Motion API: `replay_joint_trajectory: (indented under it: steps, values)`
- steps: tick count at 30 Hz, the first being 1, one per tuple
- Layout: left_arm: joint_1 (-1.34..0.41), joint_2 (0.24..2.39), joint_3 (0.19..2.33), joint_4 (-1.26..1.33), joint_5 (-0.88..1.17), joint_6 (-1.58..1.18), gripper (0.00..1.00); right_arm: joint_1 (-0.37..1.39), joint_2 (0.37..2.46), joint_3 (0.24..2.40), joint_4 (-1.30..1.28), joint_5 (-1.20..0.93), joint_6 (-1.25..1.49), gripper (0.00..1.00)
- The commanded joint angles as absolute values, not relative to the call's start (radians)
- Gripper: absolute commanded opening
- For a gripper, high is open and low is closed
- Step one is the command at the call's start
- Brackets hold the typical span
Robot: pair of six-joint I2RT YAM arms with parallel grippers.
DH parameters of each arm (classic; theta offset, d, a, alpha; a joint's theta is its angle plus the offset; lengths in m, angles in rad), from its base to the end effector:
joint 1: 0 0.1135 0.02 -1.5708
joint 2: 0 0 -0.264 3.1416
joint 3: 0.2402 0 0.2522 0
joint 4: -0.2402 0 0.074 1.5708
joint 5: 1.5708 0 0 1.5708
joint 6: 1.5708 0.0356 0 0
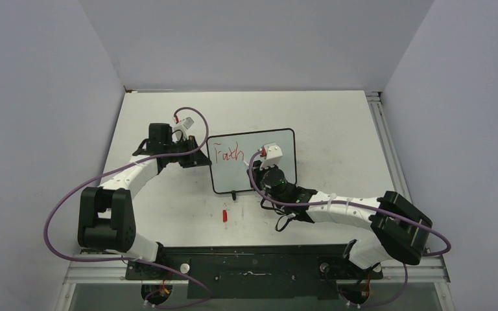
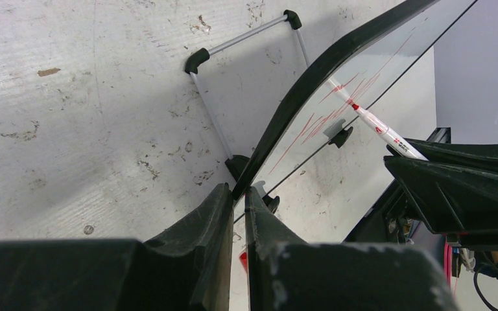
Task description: Write a sentence on the whiteboard
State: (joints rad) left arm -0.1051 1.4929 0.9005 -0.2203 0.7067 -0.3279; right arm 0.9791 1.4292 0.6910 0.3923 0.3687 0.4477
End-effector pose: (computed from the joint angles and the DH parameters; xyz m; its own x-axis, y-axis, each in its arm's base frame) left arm 0.3016 -0.0551 0.2163 -0.8523 -0.1564 -0.4991 0.2633 0.6962 -0.6678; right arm 0.1809 0.2461 0.2180 -0.4238 0.0934 -0.9009 -0.4456 0.8445 0.2971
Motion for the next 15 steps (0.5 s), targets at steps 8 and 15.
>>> replay_joint_trajectory:
  steps: [8, 15]
  values:
    - [-0.113, 1.473, 0.937, -0.214, 0.733, -0.327, 0.08, 1.000, 1.319, 0.716, 0.368, 0.388, 0.396, 0.05]
    - [-0.114, 1.475, 0.939, -0.216, 0.731, -0.325, 0.08, 0.999, 1.256, 0.729, 0.327, 0.447, 0.363, 0.05]
